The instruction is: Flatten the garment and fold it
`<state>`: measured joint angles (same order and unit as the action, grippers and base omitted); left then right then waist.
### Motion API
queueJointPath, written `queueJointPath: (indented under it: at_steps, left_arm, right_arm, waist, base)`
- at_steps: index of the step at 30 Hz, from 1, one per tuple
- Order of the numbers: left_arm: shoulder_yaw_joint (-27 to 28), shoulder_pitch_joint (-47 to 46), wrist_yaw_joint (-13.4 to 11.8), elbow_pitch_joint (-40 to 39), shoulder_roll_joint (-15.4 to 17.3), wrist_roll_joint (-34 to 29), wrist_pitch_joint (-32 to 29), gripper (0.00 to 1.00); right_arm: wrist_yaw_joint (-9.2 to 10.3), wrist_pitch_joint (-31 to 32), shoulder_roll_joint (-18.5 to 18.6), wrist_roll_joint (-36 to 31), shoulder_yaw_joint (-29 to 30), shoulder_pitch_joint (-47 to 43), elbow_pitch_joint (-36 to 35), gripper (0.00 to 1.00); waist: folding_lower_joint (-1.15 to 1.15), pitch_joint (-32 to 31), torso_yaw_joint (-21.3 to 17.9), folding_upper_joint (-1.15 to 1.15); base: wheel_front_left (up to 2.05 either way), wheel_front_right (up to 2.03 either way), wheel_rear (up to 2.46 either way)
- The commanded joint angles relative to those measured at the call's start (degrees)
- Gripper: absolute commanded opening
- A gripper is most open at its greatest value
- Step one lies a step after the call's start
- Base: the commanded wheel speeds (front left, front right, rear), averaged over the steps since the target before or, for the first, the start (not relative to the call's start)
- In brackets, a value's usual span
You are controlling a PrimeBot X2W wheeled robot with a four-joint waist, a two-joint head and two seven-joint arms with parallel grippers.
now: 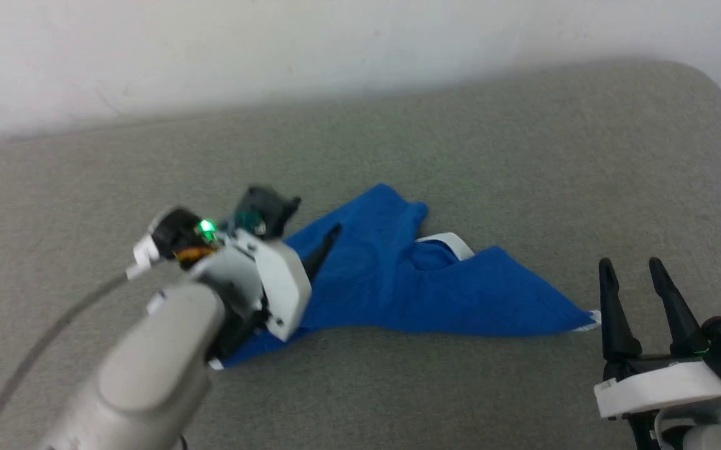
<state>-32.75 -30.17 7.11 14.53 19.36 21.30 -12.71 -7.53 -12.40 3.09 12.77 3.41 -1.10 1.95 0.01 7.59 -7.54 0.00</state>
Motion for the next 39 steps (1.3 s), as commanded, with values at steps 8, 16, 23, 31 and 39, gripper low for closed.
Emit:
queueJointPath:
  at_steps: [8, 16, 23, 31, 39]
  left_arm:
    - [-12.9, -14.6, 0.4, 5.1, 10.3, 17.6, -20.3, 1.0]
    - [-20.5, -19.2, 0.4, 10.1, 14.9, 24.4, -26.2, 1.0]
    - [-25.6, -18.3, 0.4, 10.1, 15.9, 33.5, -30.3, 0.0]
    - [-20.0, -23.1, -1.8, 16.1, 15.6, 28.7, -10.9, 0.0]
    - [-14.2, -27.8, -5.0, 20.9, 15.3, 24.9, 8.2, 0.0]
  right_arm:
    - [0.04, -1.8, -0.2, 2.5, -0.9, 2.7, 2.8, 1.0]
    - [0.04, -2.5, -0.2, 3.9, -1.4, 4.2, 5.2, 1.0]
    - [0.04, -2.6, -0.2, 4.3, -0.8, 4.7, 5.5, 1.0]
    - [0.04, -2.6, -0.2, 3.2, -0.3, 4.7, 6.5, 1.0]
    - [0.04, -2.6, -0.2, 2.2, -0.9, 4.0, 6.7, 1.0]
  waist:
    - [-0.01, 6.9, -7.7, 0.0]
    - [-0.01, 9.9, -10.4, 0.0]
    - [-0.01, 10.7, -10.3, 0.0]
    - [-0.01, 7.7, -8.8, 0.0]
    - [-0.01, 5.5, -7.6, 0.0]
  base:
    - [0.0, 0.0, 0.0]
    - [0.0, 0.0, 0.0]
    - [0.0, 0.0, 0.0]
    - [0.0, 0.0, 0.0]
    - [0.0, 0.0, 0.0]
